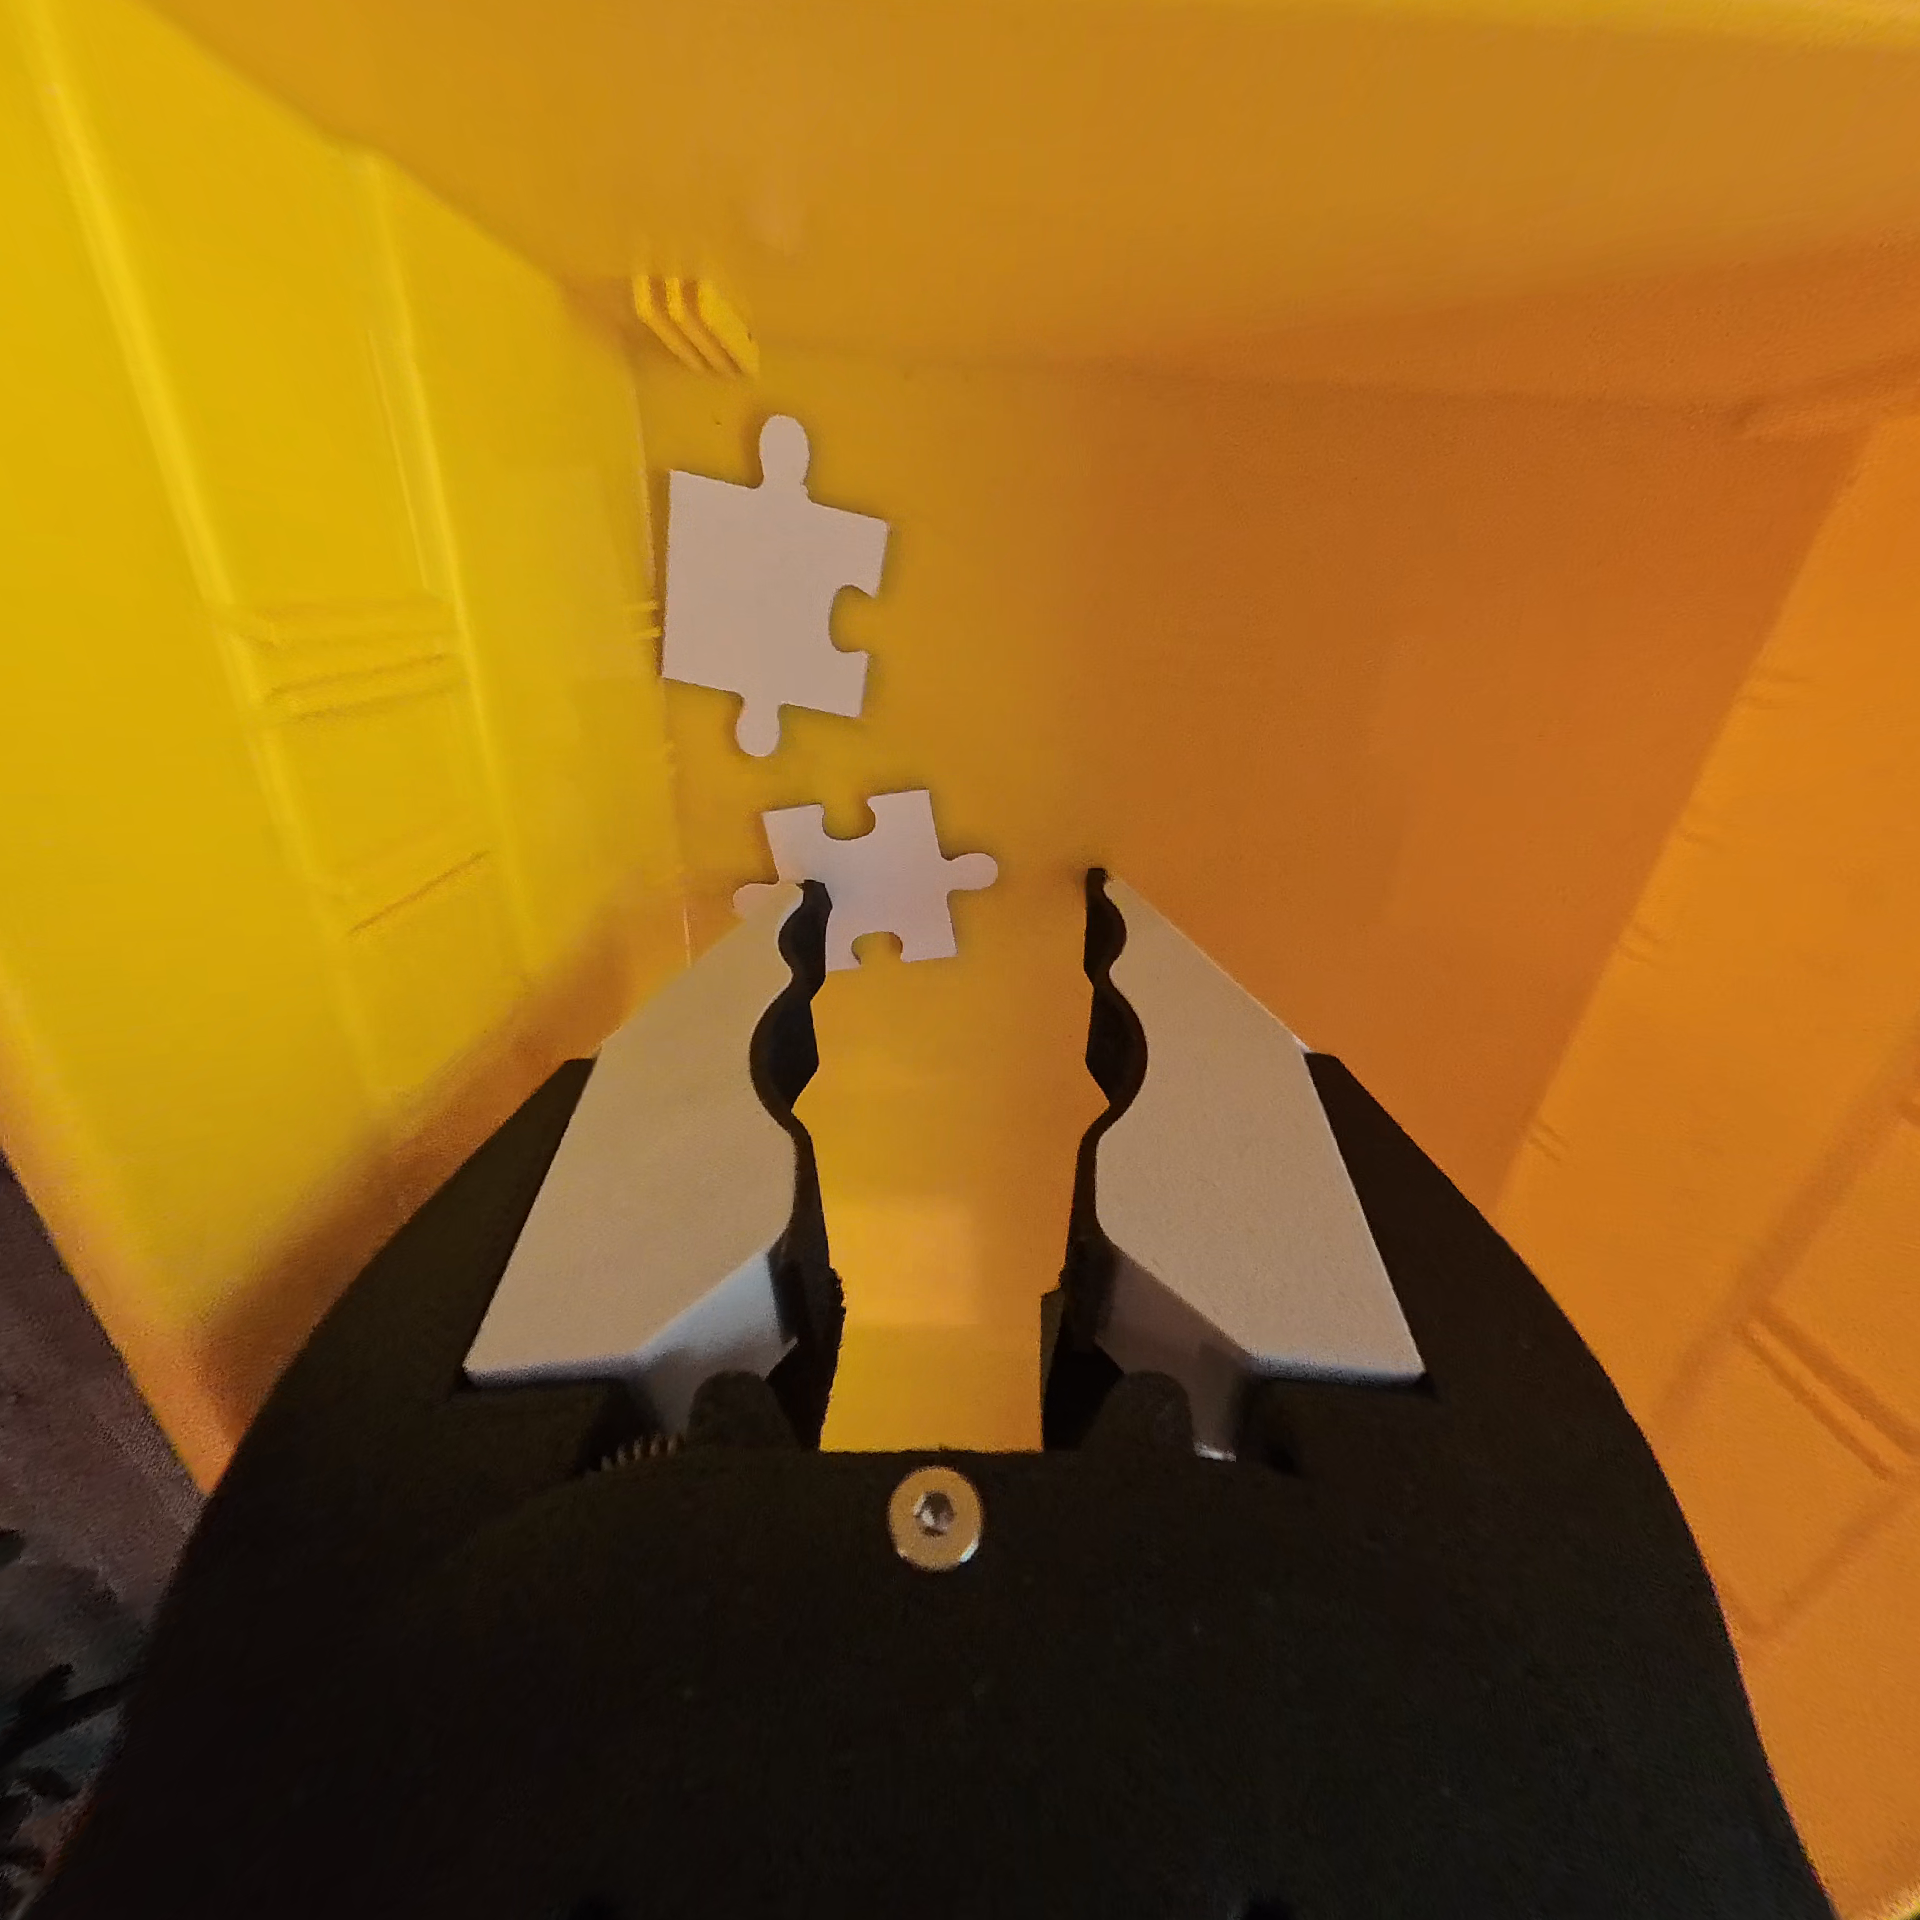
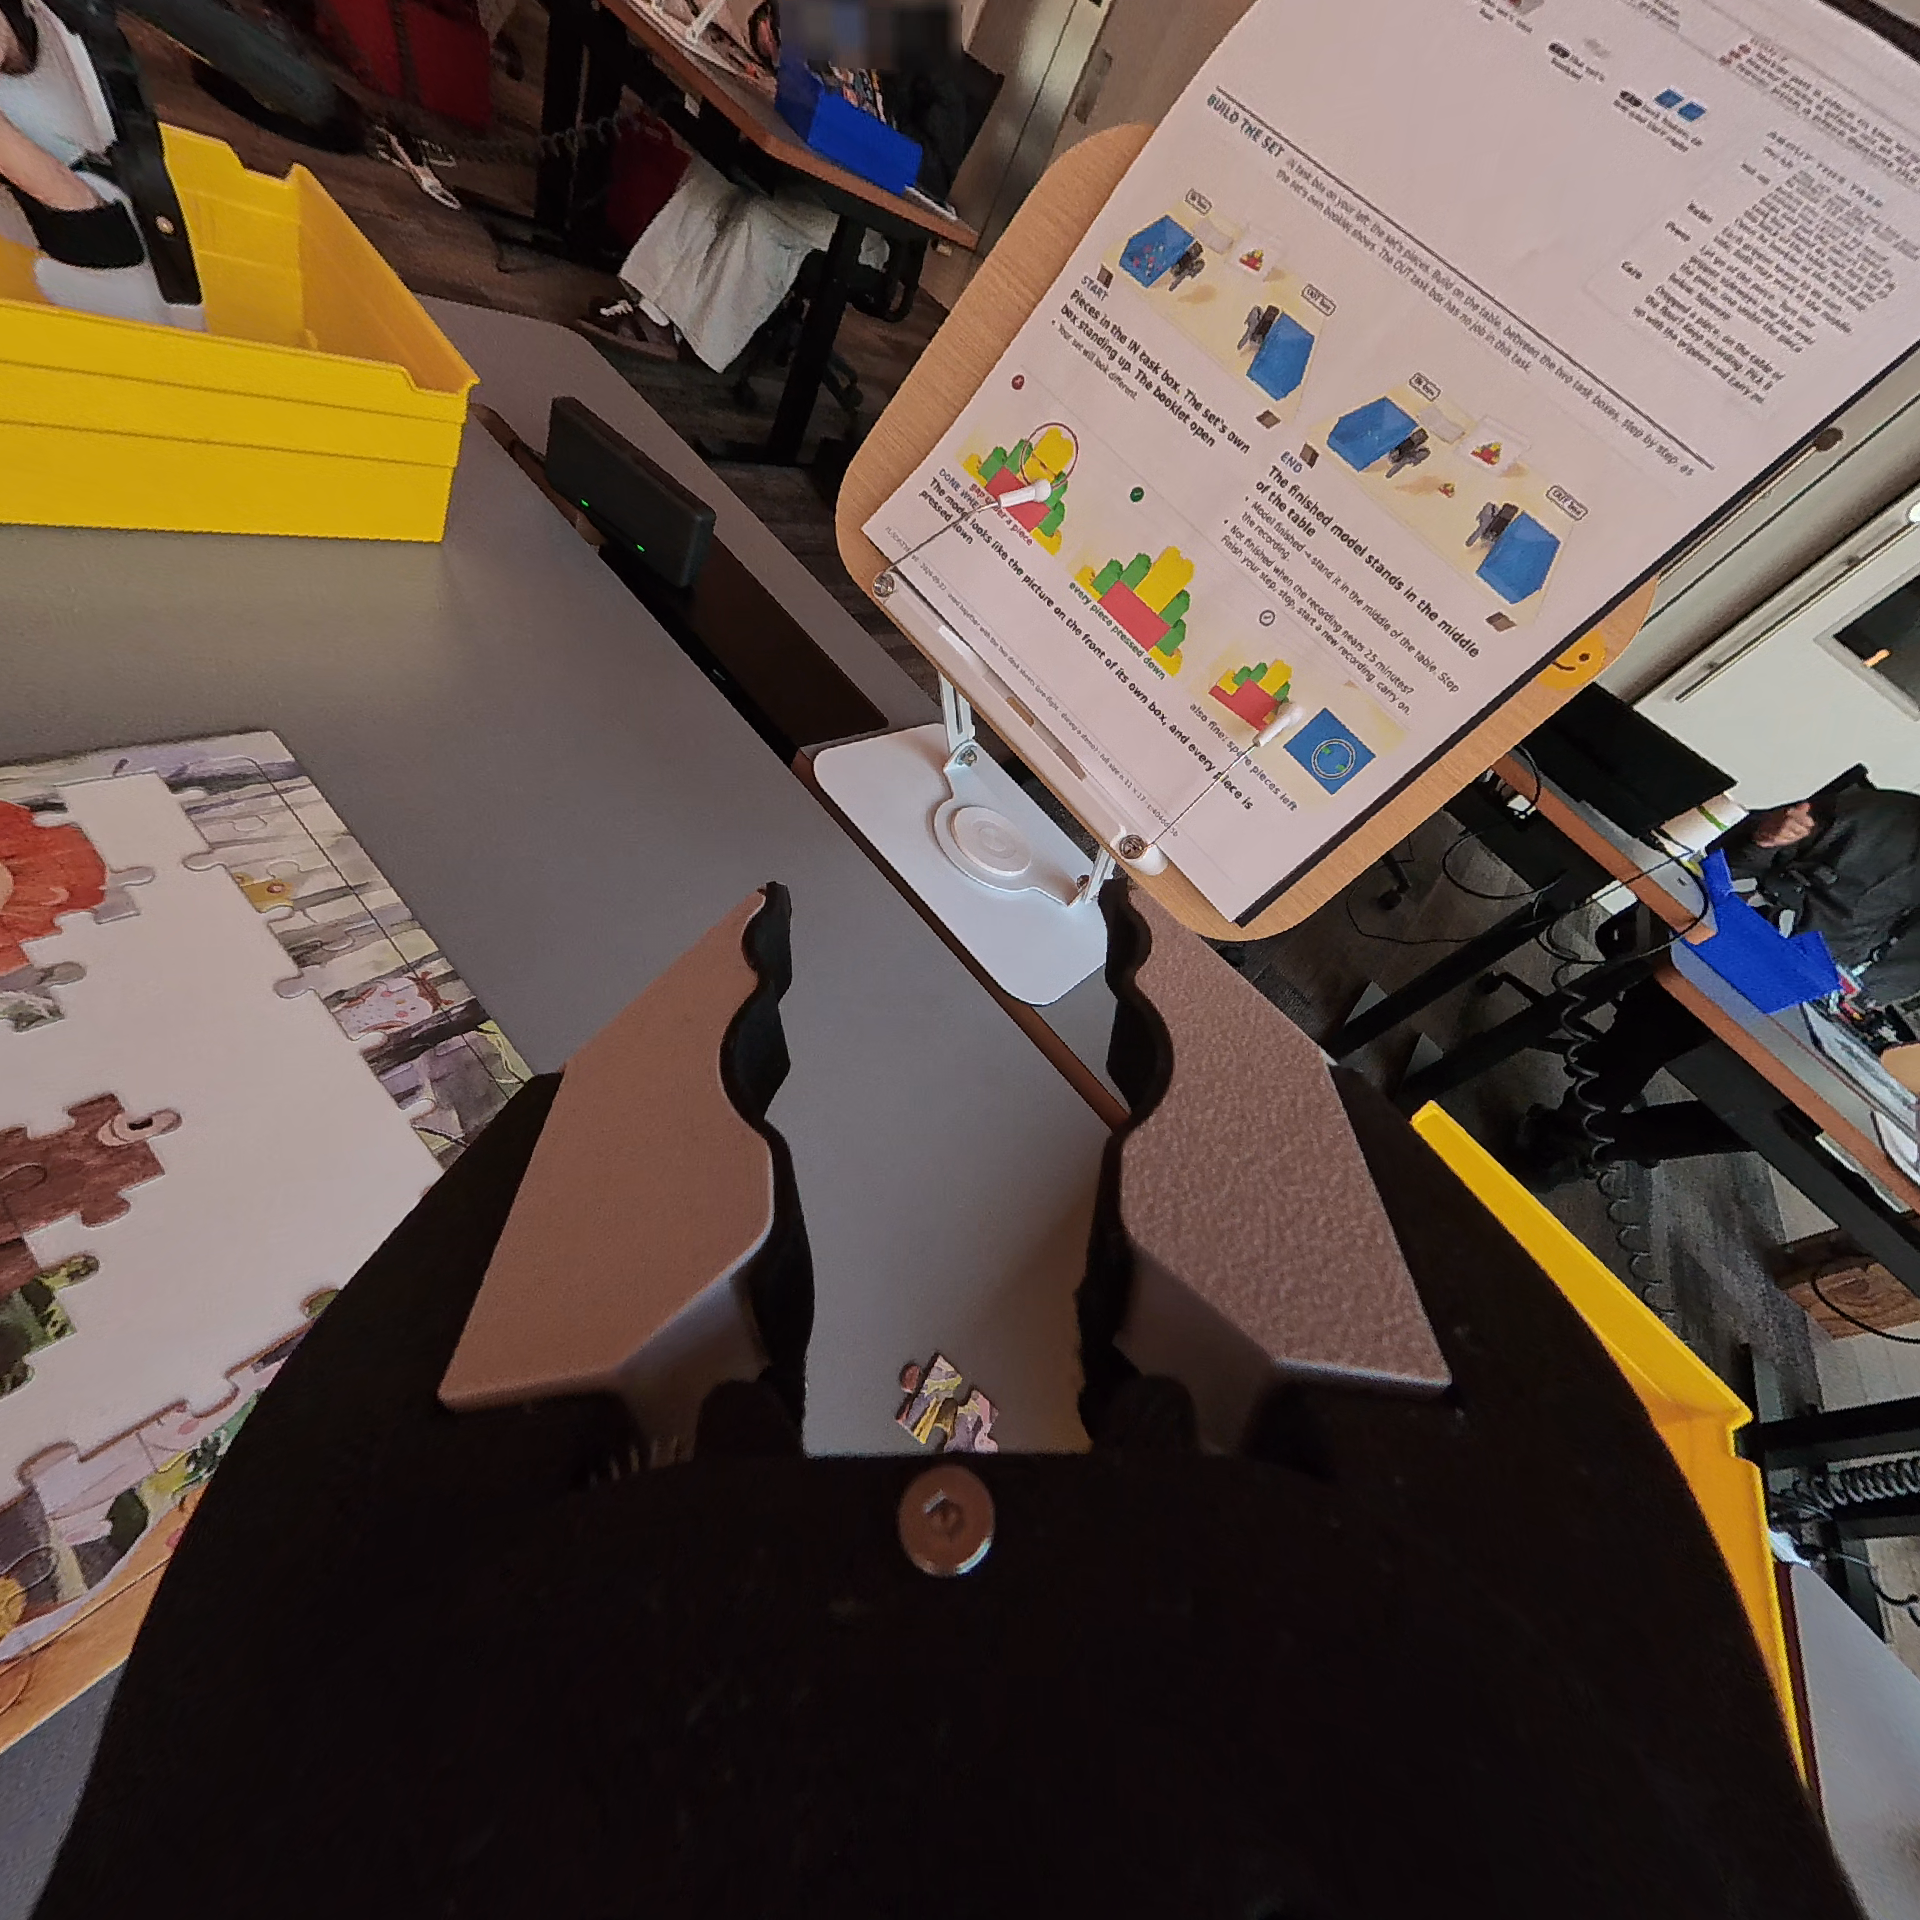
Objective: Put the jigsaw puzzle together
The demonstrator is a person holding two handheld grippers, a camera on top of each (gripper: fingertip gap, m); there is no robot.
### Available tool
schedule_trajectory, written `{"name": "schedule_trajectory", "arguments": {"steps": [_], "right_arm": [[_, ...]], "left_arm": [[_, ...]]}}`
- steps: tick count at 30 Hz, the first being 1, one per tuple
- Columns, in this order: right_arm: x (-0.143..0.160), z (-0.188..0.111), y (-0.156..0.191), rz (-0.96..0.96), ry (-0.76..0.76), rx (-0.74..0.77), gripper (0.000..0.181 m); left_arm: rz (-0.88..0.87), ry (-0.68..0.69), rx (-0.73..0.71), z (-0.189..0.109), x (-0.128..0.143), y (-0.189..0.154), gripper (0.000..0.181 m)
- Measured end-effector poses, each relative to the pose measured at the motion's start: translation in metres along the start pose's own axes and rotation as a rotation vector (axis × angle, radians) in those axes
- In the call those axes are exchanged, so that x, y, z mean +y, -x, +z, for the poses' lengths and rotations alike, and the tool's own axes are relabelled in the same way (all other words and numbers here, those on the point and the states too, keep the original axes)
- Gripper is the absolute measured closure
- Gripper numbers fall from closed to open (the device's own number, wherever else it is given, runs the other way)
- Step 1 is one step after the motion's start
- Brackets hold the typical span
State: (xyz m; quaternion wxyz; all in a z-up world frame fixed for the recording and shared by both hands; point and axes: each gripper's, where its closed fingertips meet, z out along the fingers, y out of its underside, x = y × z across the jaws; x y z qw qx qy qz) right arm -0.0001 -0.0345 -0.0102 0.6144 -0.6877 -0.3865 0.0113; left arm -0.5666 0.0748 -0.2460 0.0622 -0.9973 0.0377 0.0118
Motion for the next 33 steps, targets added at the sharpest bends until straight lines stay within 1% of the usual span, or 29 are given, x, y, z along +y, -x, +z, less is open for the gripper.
{"name": "schedule_trajectory", "arguments": {"steps": [1,3,5,7,9,13,16,18,22,25,29,30,33], "right_arm": [[-0.001,0.000,0.000,0.000,-0.002,0.000,0.121],[-0.002,-0.001,0.000,-0.003,-0.006,0.001,0.121],[-0.003,-0.002,0.000,-0.004,-0.008,0.002,0.121],[-0.003,-0.001,0.000,-0.003,-0.008,0.002,0.121],[-0.001,0.000,0.000,-0.001,-0.003,-0.001,0.121],[-0.001,-0.001,0.000,-0.007,0.002,0.002,0.121],[-0.002,-0.002,-0.001,-0.008,-0.001,0.003,0.121],[-0.001,-0.002,-0.001,-0.008,0.001,0.005,0.121],[0.001,-0.001,-0.001,-0.009,0.010,0.004,0.121],[0.002,0.000,-0.001,-0.018,0.016,0.006,0.122],[0.002,-0.002,-0.002,-0.022,0.017,0.011,0.122],[0.001,-0.002,-0.002,-0.020,0.014,0.011,0.122],[0.000,-0.004,-0.003,-0.016,0.007,0.014,0.122]], "left_arm": [[0.010,0.003,0.012,-0.001,0.002,-0.005,0.132],[0.032,0.007,0.074,-0.004,0.006,-0.021,0.141],[0.045,-0.012,0.135,-0.009,0.005,-0.035,0.142],[0.065,-0.041,0.106,-0.013,0.001,-0.032,0.136],[0.091,-0.038,0.081,-0.012,0.001,-0.028,0.129],[0.077,-0.028,0.108,-0.006,0.002,-0.028,0.129],[0.079,-0.033,0.095,-0.002,0.002,-0.026,0.134],[0.100,-0.034,0.079,-0.002,0.002,-0.026,0.134],[0.143,-0.010,0.078,-0.002,0.007,-0.032,0.124],[0.180,-0.014,0.046,-0.002,0.008,-0.030,0.130],[0.206,-0.036,0.048,-0.002,0.008,-0.033,0.137],[0.210,-0.039,0.049,-0.003,0.009,-0.033,0.146],[0.196,-0.048,0.051,-0.003,0.011,-0.031,0.147]]}}
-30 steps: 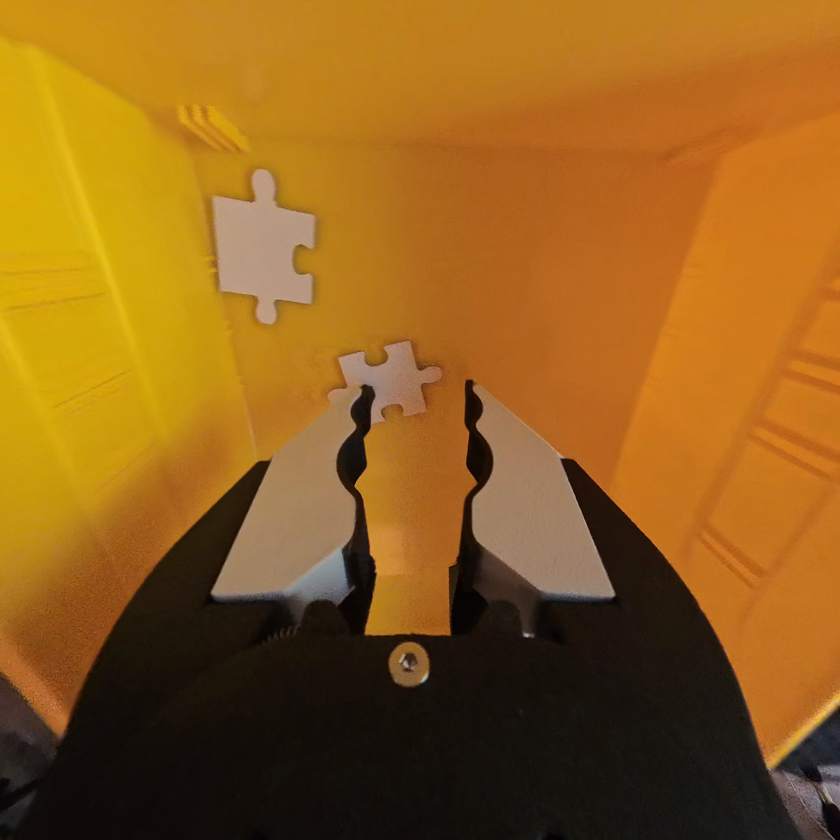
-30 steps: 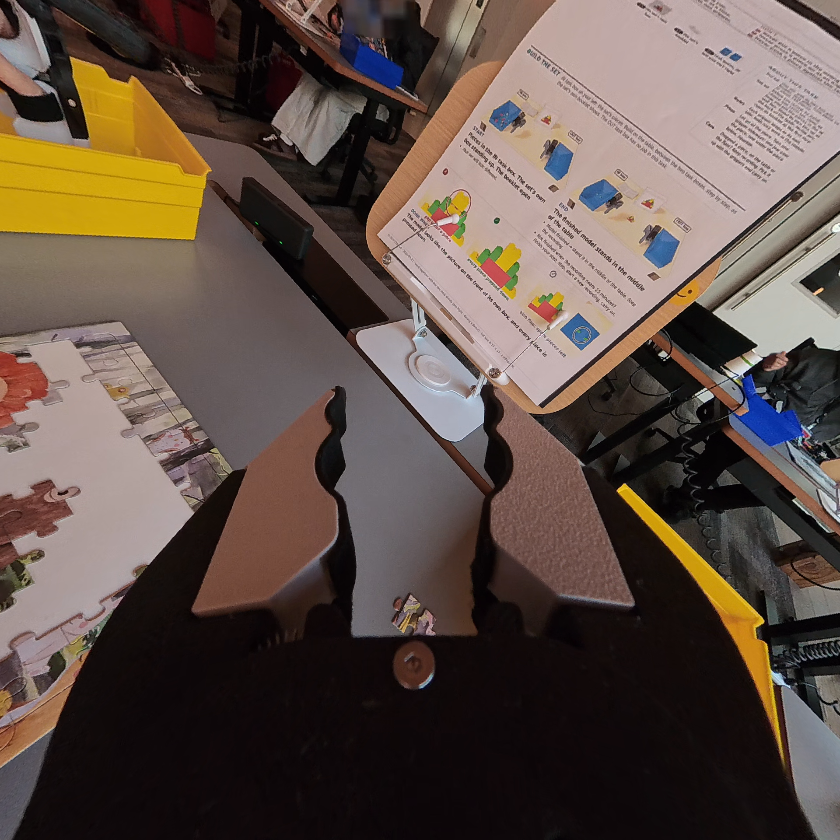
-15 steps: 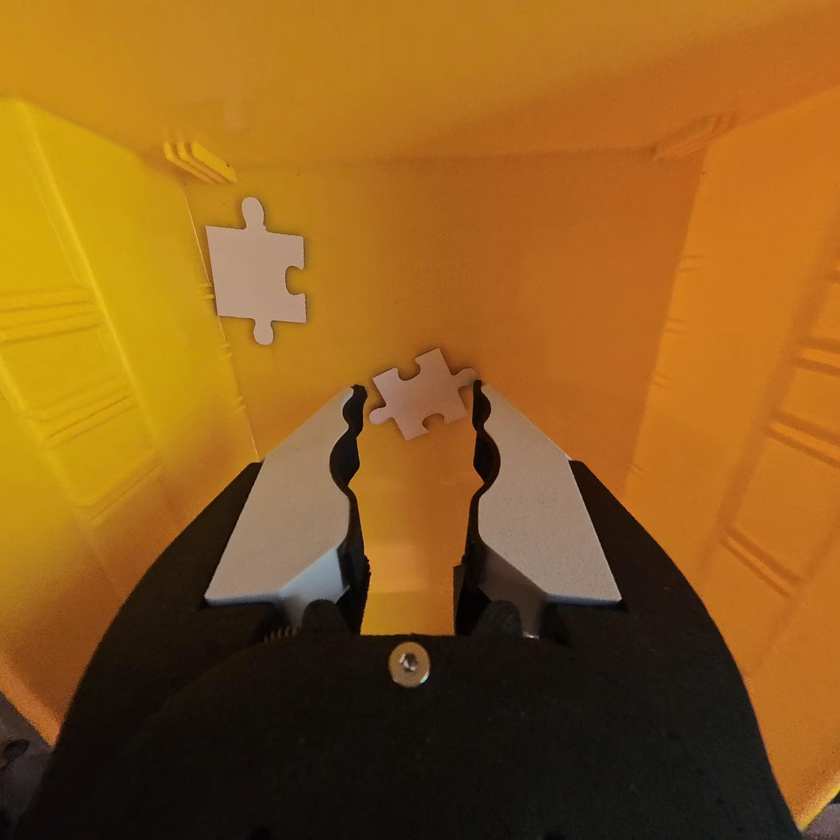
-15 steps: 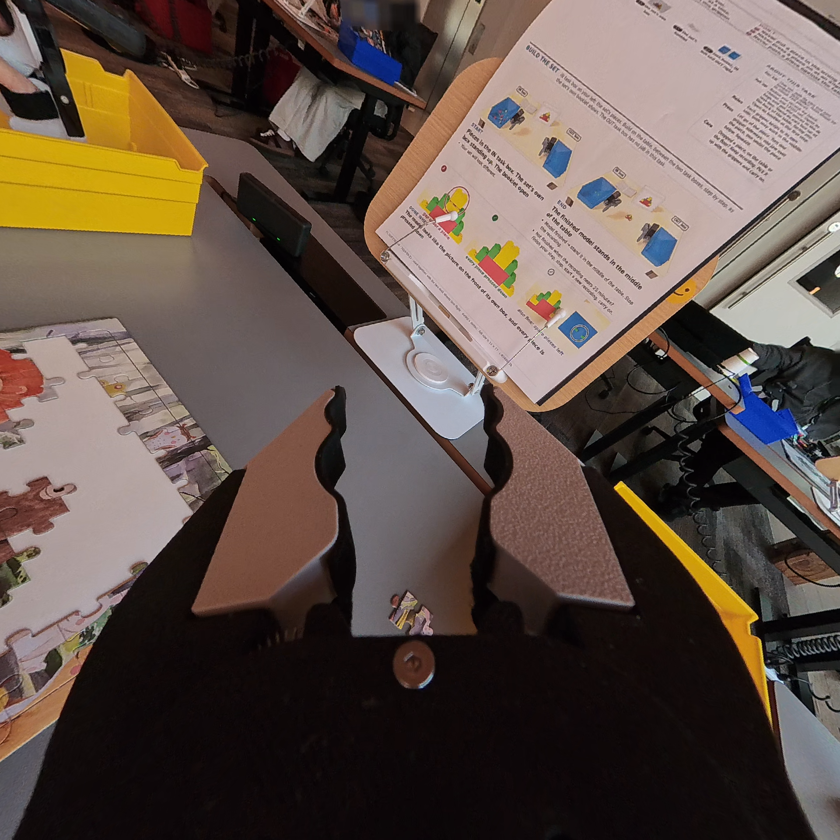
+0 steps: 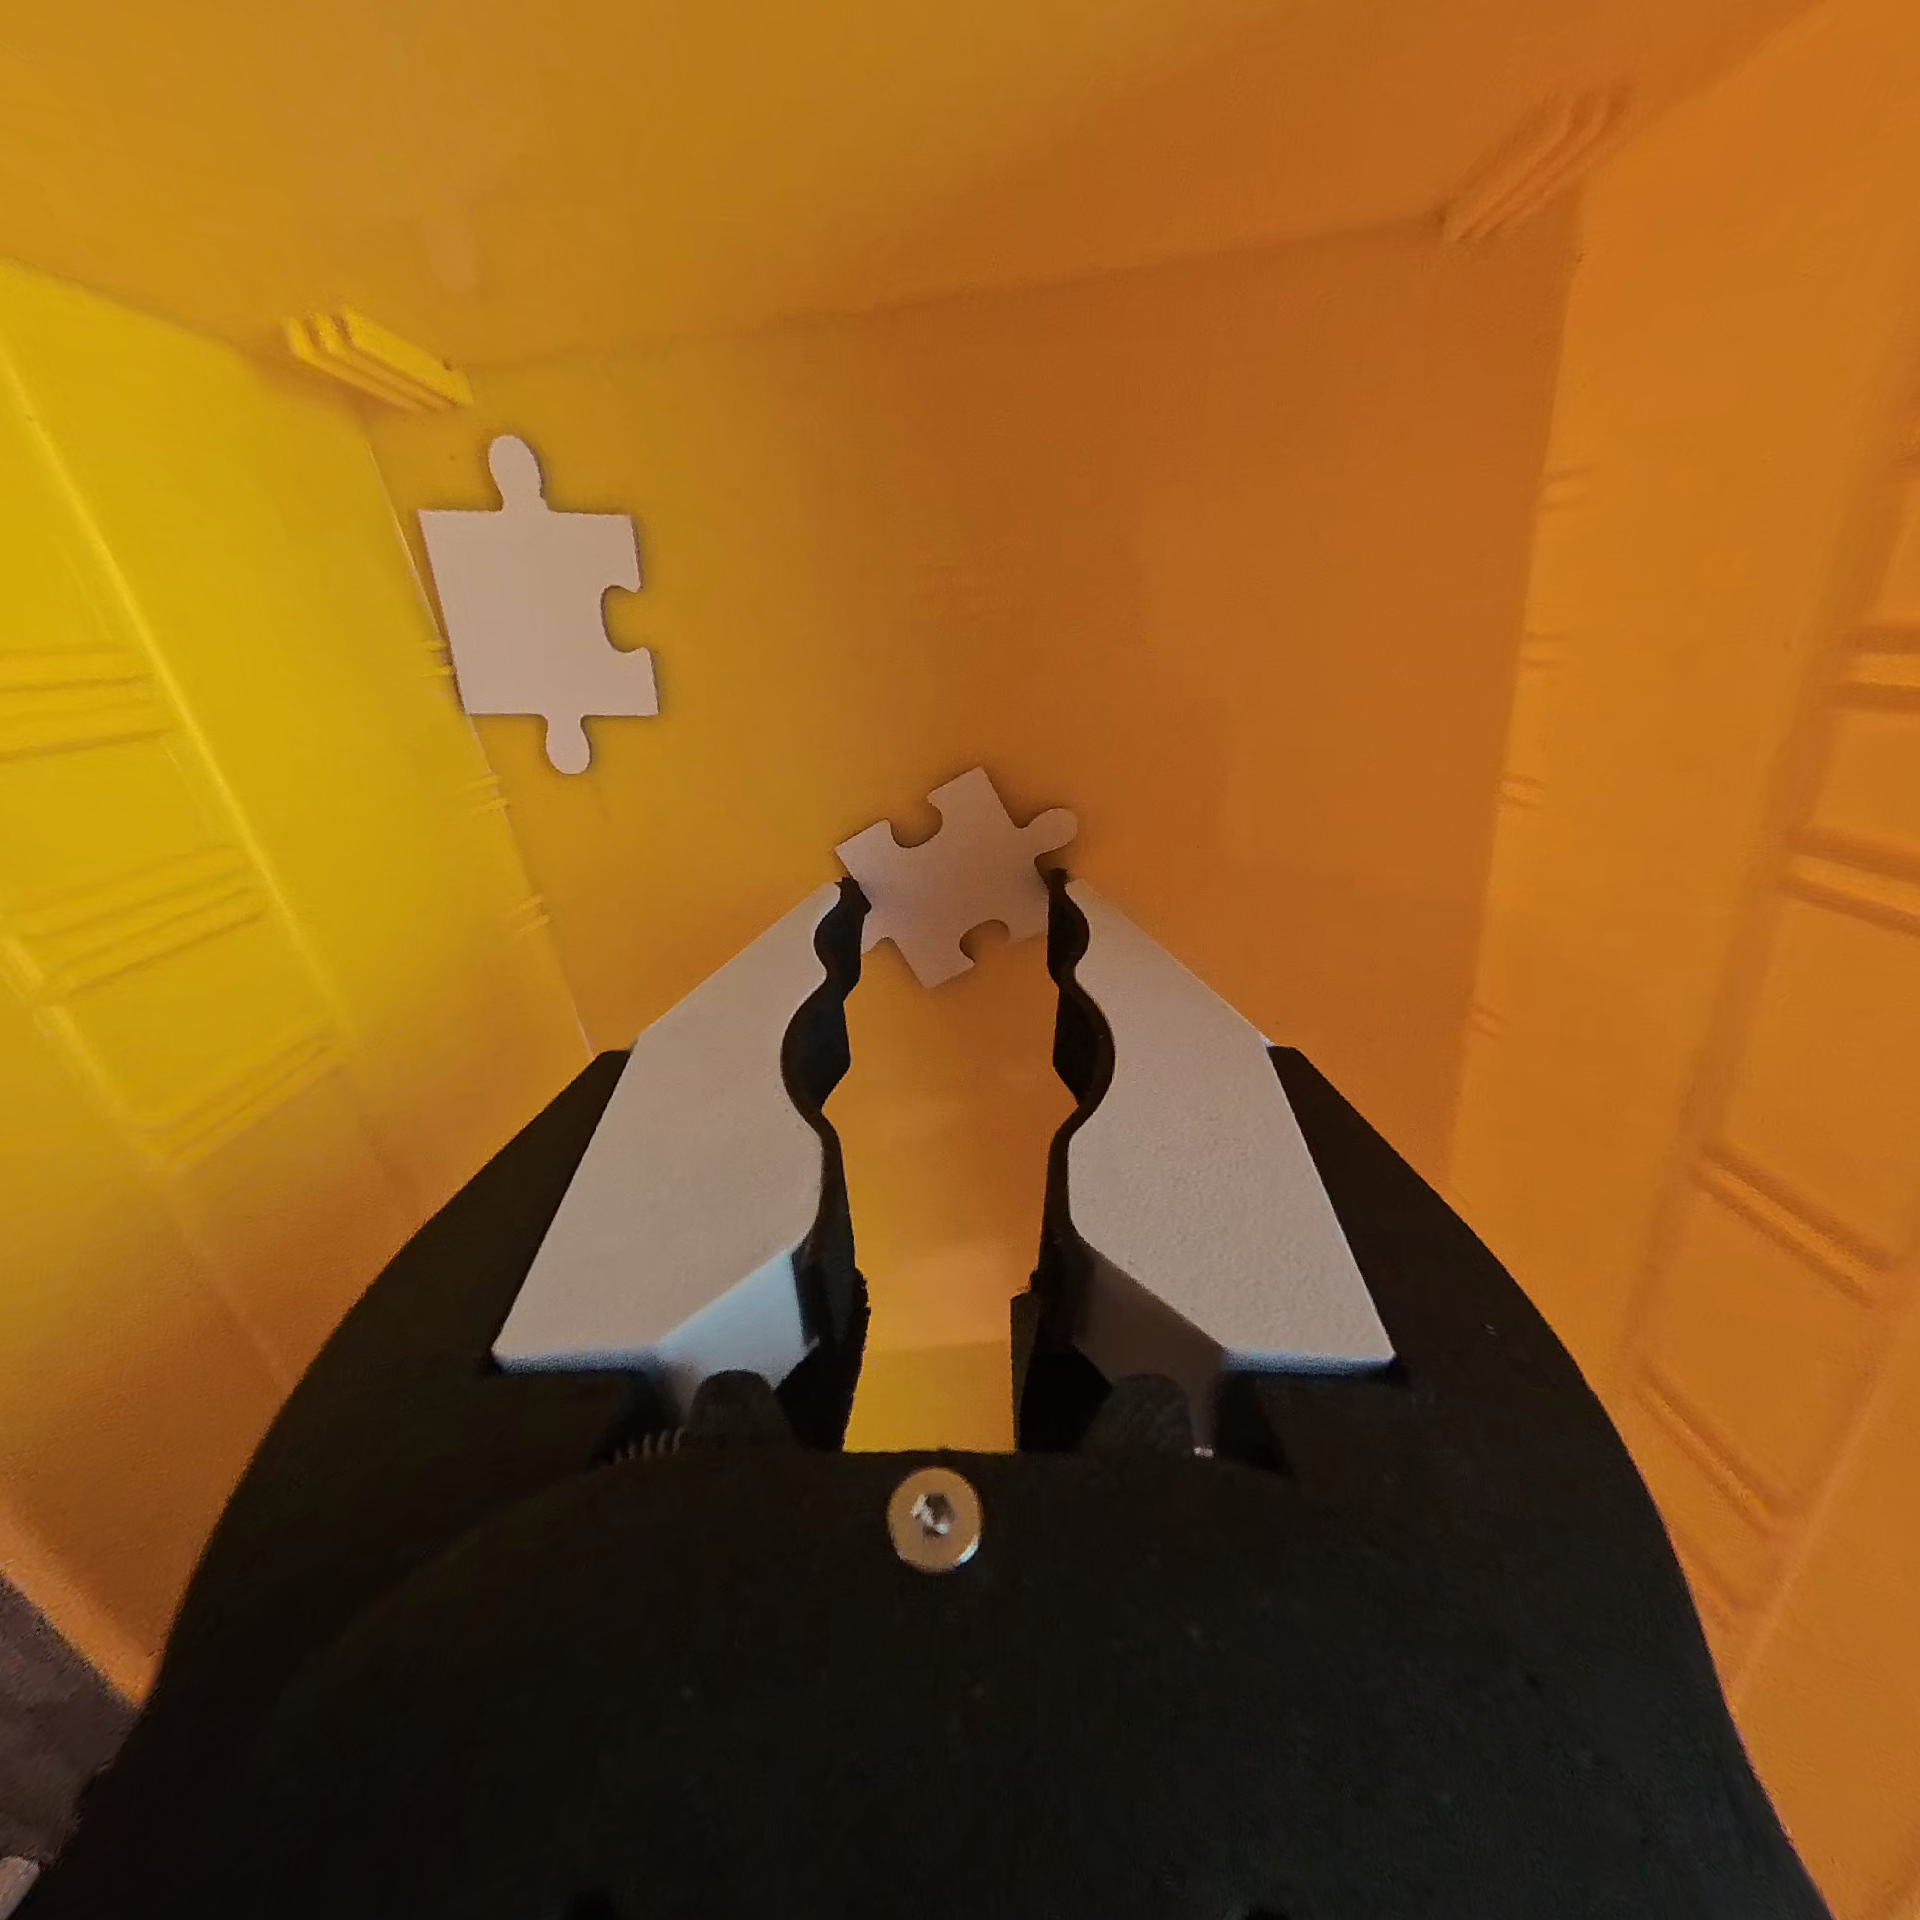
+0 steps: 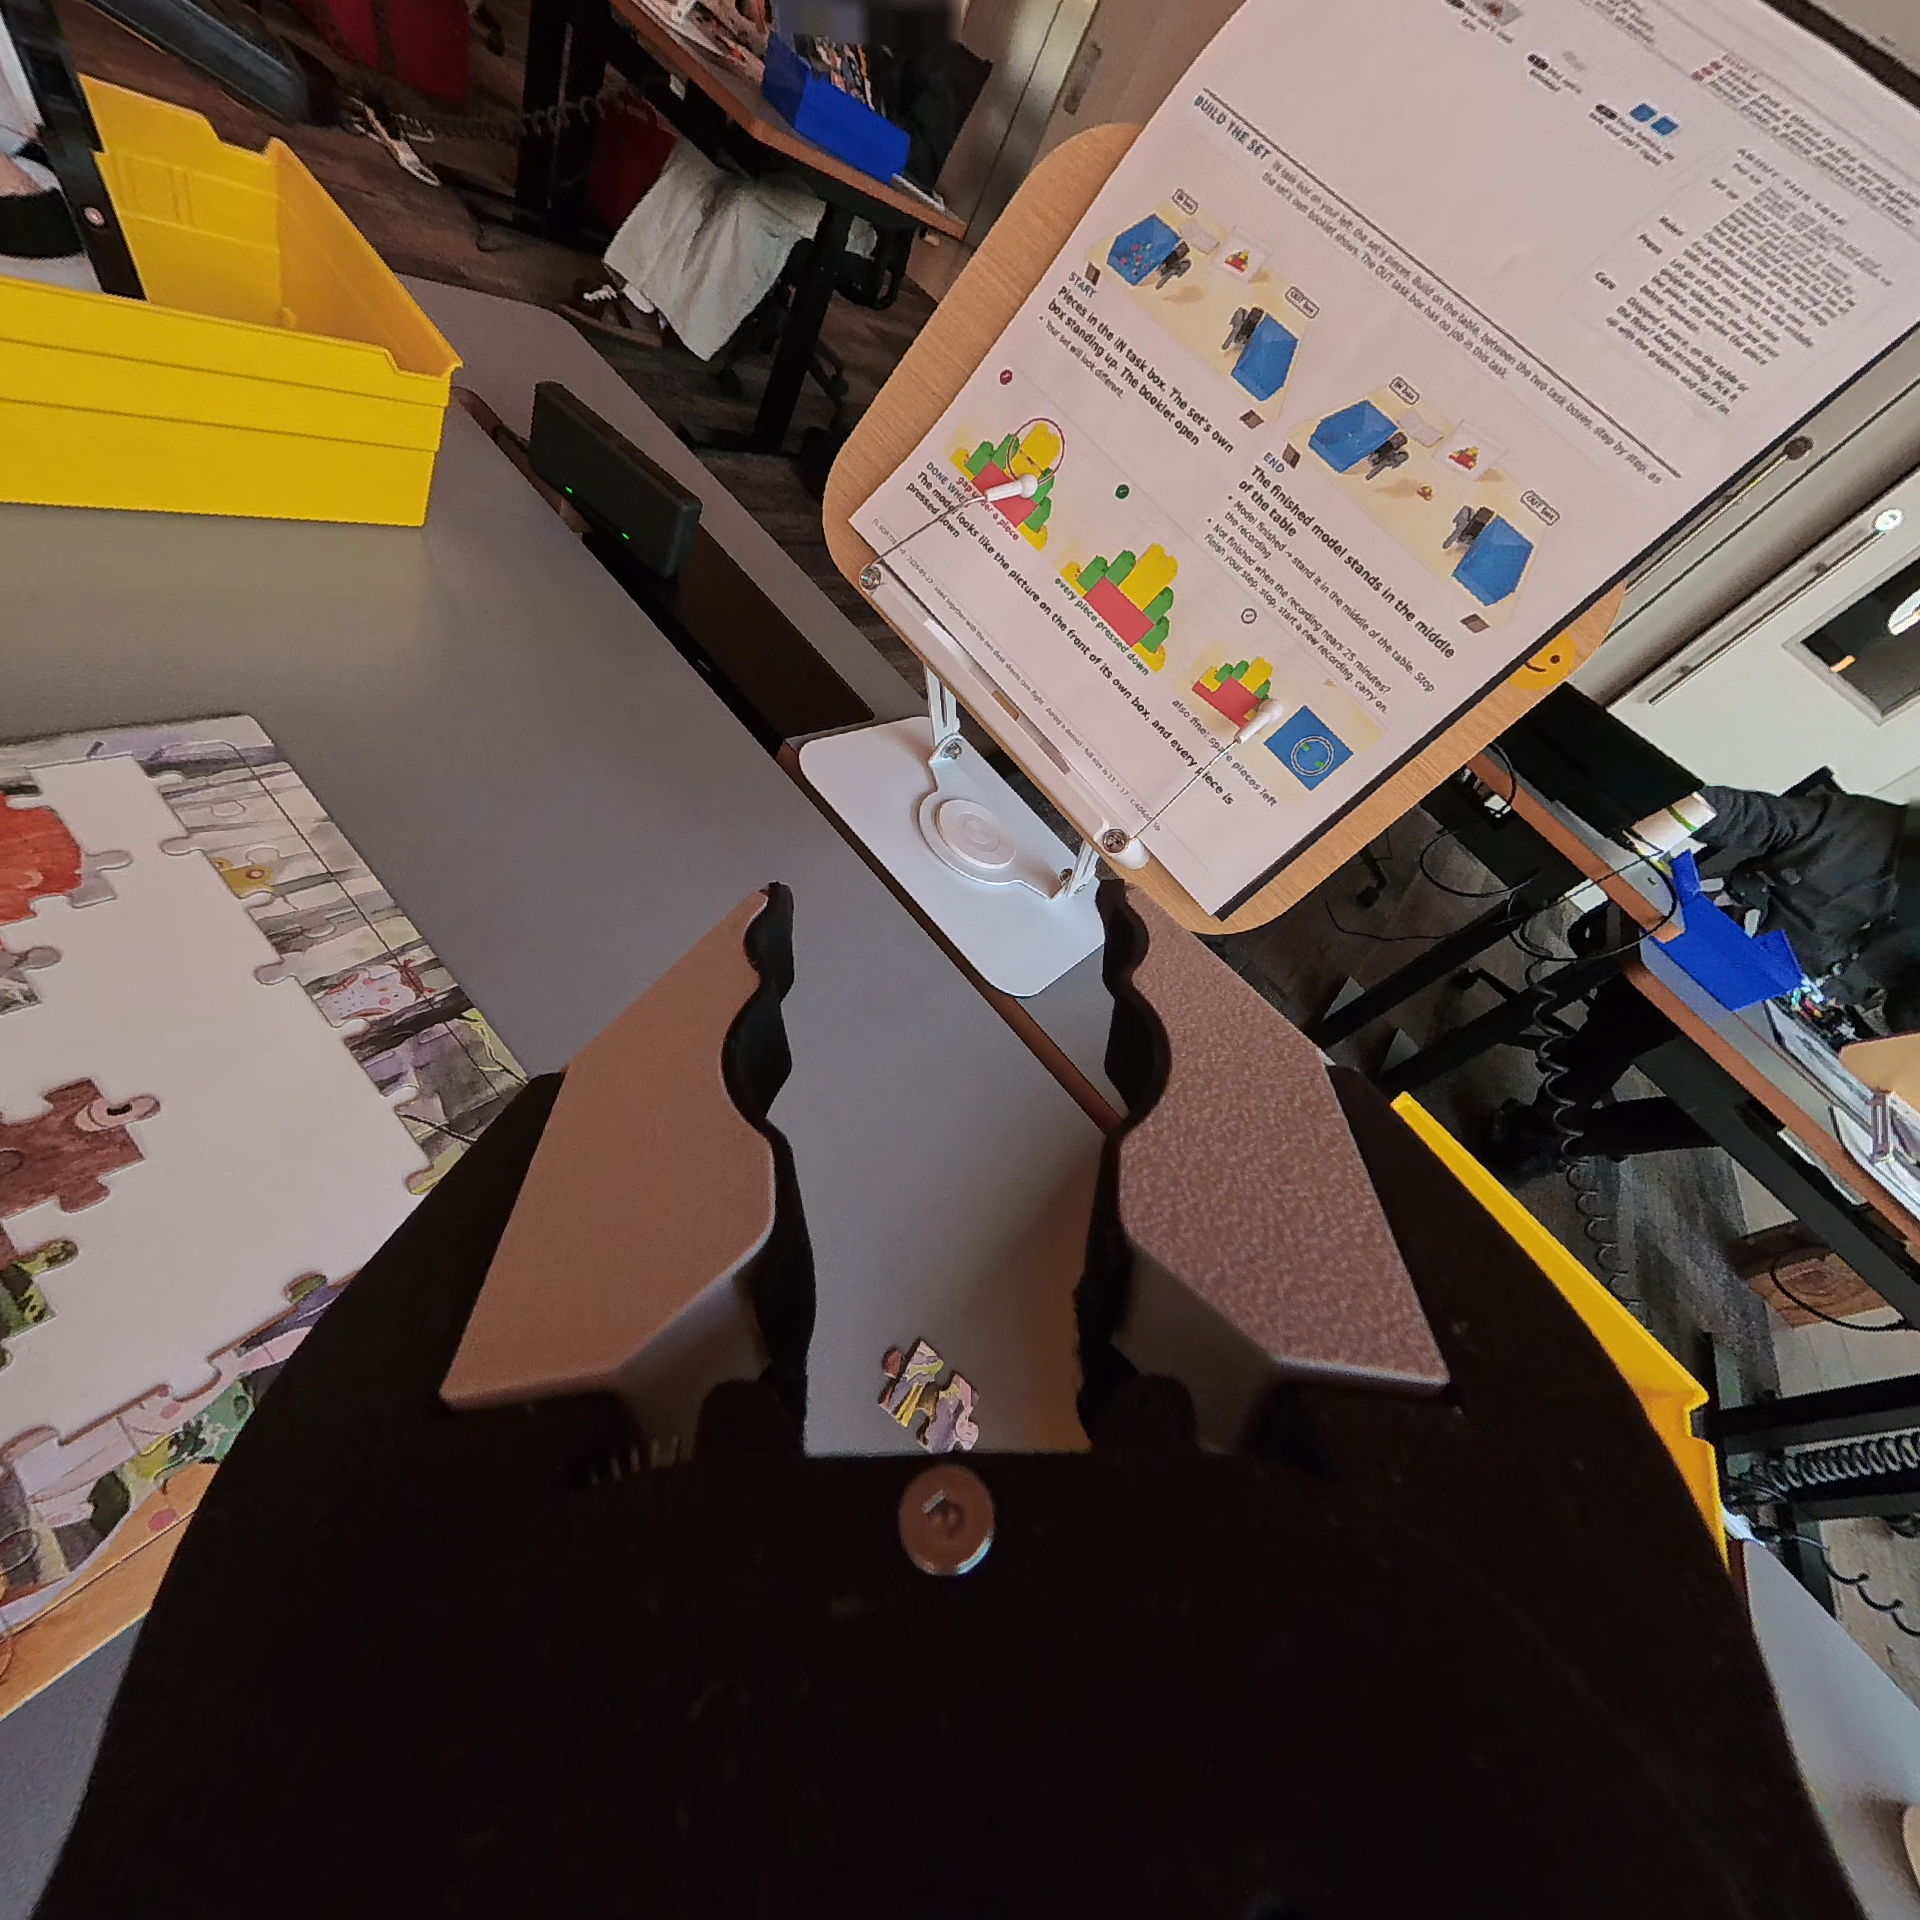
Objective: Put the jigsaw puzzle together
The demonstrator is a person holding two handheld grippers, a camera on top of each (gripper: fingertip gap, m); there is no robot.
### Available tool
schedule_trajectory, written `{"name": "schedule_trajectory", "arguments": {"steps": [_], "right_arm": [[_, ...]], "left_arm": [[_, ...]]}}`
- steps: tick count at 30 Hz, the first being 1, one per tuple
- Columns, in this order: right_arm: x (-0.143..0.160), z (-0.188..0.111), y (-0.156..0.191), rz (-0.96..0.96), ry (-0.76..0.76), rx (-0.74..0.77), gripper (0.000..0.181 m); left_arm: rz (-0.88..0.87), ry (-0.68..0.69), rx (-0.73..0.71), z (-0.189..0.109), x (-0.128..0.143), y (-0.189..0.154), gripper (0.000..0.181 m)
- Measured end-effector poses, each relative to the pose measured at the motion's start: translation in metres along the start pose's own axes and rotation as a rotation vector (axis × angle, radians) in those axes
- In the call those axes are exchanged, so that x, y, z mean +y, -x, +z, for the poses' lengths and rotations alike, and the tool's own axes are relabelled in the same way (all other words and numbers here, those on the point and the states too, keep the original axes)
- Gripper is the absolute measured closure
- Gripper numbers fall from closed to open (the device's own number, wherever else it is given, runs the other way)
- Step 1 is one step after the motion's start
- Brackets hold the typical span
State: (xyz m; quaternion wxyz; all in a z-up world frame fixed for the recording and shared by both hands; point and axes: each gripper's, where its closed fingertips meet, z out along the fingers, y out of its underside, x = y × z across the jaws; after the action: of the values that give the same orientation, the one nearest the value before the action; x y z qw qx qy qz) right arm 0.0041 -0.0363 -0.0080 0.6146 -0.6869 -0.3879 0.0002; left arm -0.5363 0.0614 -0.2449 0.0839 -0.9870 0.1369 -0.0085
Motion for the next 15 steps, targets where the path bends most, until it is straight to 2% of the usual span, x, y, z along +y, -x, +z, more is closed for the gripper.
{"name": "schedule_trajectory", "arguments": {"steps": [4,6,8,9,11,13,15], "right_arm": [[-0.006,-0.001,0.003,-0.008,-0.016,-0.003,0.123],[-0.018,0.001,0.009,-0.015,-0.050,-0.008,0.123],[-0.042,0.004,0.023,-0.035,-0.132,-0.027,0.123],[-0.058,0.006,0.033,-0.051,-0.187,-0.035,0.123],[-0.094,0.010,0.059,-0.106,-0.320,-0.033,0.123],[-0.127,0.011,0.105,-0.183,-0.470,-0.106,0.123],[-0.152,0.010,0.151,-0.199,-0.566,-0.197,0.123]], "left_arm": [[-0.018,-0.076,0.009,-0.016,-0.003,0.002,0.147],[-0.013,-0.178,0.051,-0.041,-0.009,-0.009,0.147],[0.030,-0.317,0.171,-0.081,-0.017,-0.042,0.148],[0.079,-0.391,0.290,-0.106,-0.017,-0.072,0.147],[0.235,-0.544,0.673,-0.170,-0.006,-0.155,0.147],[0.386,-0.654,1.046,-0.235,0.025,-0.224,0.148],[0.459,-0.700,1.288,-0.274,0.054,-0.267,0.148]]}}
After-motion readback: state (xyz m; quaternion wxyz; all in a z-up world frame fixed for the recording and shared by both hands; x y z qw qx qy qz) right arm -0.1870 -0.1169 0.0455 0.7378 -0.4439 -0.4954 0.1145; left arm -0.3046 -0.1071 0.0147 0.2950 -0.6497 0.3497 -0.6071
